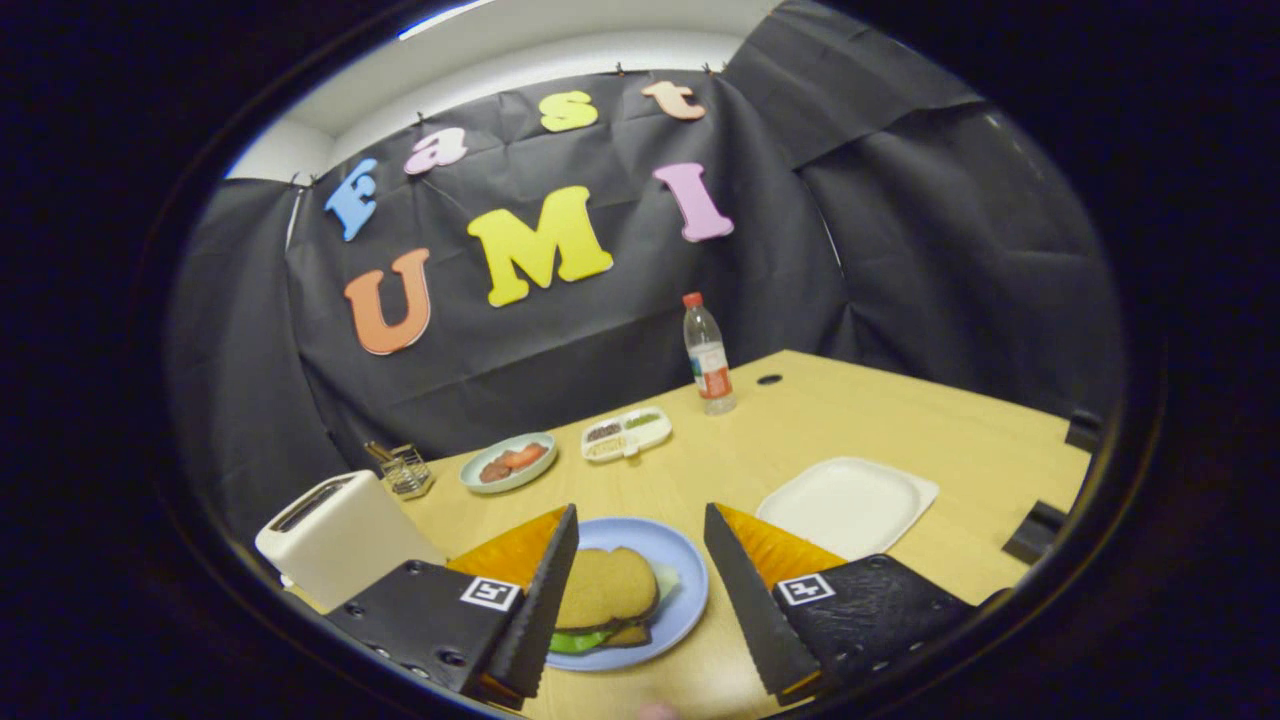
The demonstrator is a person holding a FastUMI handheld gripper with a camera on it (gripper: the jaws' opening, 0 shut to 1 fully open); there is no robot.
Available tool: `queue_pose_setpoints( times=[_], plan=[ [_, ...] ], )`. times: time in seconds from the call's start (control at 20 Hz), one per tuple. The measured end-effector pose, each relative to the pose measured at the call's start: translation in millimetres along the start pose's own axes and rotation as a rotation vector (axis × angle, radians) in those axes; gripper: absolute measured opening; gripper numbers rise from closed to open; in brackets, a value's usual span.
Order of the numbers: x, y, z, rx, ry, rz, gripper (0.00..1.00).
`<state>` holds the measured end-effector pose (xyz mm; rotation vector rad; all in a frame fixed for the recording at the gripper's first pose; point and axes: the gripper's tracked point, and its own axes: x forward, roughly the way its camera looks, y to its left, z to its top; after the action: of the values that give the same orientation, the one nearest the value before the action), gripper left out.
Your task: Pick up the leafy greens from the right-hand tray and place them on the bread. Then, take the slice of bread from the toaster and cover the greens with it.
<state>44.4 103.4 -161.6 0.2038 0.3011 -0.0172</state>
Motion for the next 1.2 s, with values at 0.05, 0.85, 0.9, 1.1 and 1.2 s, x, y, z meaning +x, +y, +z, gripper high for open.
queue_pose_setpoints(
  times=[0.05,0.85,0.9,1.1,1.2],
  plan=[
    [-8,-3,17,-0.046,-0.042,0.002,0.86],
    [-116,33,122,-0.182,-0.325,0.095,0.95],
    [-113,33,117,-0.183,-0.321,0.088,0.95],
    [-109,40,107,-0.2,-0.288,0.084,0.95],
    [-113,48,108,-0.229,-0.292,0.092,0.95]
  ],
)
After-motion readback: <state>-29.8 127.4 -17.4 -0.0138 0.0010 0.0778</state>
